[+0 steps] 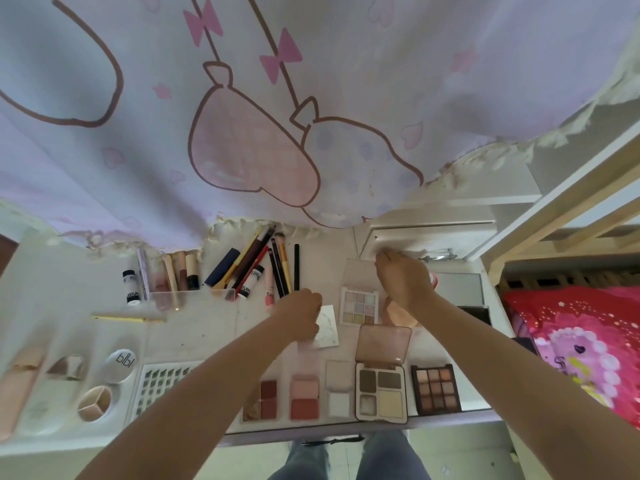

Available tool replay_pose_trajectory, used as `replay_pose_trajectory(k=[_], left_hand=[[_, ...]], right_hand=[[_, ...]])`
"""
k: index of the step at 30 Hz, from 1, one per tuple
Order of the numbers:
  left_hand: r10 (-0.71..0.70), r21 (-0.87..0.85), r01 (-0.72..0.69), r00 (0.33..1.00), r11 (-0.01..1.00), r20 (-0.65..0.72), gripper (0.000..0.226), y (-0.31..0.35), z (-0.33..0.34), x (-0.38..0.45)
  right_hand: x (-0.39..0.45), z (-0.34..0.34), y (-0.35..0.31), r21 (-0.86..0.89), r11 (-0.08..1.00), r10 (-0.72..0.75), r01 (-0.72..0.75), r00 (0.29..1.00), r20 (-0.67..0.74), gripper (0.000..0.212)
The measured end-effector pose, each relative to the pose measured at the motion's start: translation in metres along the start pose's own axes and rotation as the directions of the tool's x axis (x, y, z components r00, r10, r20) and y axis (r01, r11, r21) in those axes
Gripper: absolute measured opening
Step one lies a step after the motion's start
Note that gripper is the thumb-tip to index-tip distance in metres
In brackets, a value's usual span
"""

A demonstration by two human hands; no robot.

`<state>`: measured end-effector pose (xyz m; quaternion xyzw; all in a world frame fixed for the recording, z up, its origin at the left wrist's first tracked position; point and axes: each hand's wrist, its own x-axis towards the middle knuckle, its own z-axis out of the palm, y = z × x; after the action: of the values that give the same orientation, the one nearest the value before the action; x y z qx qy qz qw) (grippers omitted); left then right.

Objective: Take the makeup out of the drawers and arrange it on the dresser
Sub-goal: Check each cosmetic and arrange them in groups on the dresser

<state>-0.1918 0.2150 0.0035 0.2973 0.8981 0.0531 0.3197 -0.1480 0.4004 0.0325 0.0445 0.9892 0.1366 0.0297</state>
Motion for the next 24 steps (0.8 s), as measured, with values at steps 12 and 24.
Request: replay_pose_trajectory(k=[12, 24], left_hand=[[-0.049, -0.137, 0.023, 0.980, 0.990, -0.193, 0.032, -0.047, 0.015, -0.032], [-0.086, -0.267, 0.039, 0.982, 0.963, -0.168, 0.045, -0.067, 0.000, -0.052]], right_hand=[[-0.024, 0.021, -0.074, 0.235, 0.860, -0.495, 0.452, 0.851, 0.176, 0.033], [0.009, 0.011, -0.063, 0.301, 0.873, -0.446, 0.384, 0.878, 0.172, 0.046]])
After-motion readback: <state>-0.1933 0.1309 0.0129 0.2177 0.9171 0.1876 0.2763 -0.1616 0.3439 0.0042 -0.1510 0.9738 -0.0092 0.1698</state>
